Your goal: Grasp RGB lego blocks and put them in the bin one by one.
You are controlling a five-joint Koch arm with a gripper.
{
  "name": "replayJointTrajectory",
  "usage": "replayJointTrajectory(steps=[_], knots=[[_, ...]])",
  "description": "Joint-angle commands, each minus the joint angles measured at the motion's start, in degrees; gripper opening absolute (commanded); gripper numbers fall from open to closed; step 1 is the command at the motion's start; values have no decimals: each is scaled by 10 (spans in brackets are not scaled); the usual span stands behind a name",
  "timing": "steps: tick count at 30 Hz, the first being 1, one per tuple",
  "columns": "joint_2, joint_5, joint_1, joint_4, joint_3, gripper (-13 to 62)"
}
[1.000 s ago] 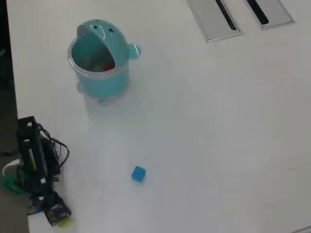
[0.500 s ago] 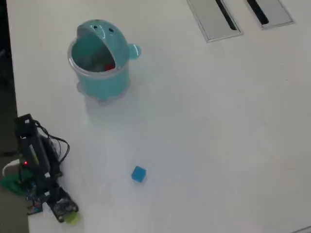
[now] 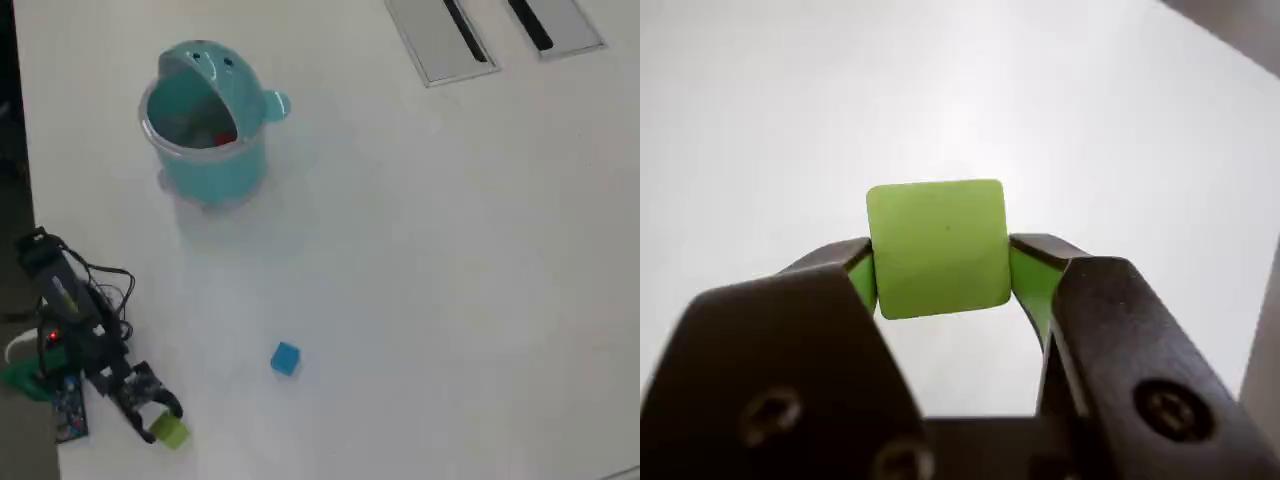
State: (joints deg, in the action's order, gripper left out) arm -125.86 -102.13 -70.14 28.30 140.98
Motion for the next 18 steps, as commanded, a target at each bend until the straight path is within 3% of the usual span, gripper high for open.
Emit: replayJointTrajectory(steps=[1,13,18], knots=[[-25,6,20,-62,-23,95],[-98,40,136,-90,-30,75],[-98,33,211,-112,-105,77]])
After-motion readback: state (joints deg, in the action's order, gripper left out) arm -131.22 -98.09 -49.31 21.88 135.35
